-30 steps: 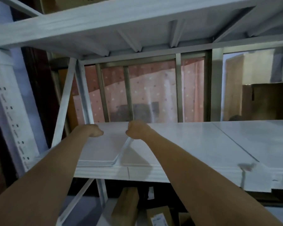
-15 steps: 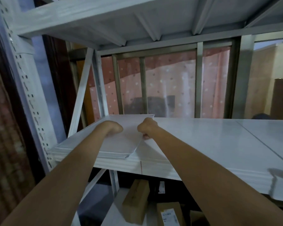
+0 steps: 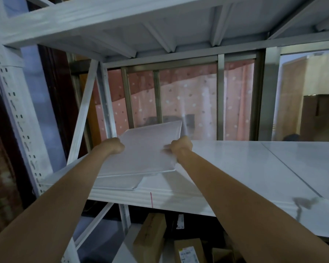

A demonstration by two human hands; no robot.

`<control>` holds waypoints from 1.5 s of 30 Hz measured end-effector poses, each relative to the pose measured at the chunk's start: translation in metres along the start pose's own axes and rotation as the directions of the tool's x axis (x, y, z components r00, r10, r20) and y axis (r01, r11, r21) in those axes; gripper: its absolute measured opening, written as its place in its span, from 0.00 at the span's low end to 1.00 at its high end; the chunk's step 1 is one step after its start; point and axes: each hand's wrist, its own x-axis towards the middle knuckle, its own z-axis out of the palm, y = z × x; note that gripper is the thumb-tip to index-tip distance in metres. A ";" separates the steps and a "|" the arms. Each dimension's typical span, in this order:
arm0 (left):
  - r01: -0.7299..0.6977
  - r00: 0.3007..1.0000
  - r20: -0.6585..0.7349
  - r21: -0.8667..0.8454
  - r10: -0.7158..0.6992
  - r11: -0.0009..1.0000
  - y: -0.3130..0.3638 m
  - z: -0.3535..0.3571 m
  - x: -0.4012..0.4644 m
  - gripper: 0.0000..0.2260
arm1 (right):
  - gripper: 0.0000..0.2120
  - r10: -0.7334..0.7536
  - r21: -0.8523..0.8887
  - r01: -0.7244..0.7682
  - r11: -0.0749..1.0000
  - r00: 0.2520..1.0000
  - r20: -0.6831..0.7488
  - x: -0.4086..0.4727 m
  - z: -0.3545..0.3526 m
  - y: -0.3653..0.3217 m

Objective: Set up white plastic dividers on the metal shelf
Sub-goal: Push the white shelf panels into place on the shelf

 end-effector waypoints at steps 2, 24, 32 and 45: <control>0.017 0.998 -0.069 0.015 -0.016 1.000 -0.008 0.003 0.004 0.19 | 0.12 -0.010 -0.005 0.010 1.000 0.998 -0.056 0.009 -0.016 0.003; -0.128 0.953 -0.262 0.117 0.155 0.985 0.183 0.065 -0.048 0.15 | 0.12 -0.159 -0.560 -0.018 0.828 0.951 -0.265 0.024 -0.264 0.081; -0.100 0.944 -0.286 0.227 0.164 0.969 0.182 0.096 -0.060 0.17 | 0.12 -0.141 -0.639 -0.020 0.769 0.969 -0.201 0.019 -0.263 0.113; -0.056 0.921 -0.224 0.734 0.320 0.677 0.206 0.114 -0.065 0.16 | 0.13 -0.259 -0.810 0.118 0.575 0.965 -0.043 0.017 -0.252 0.121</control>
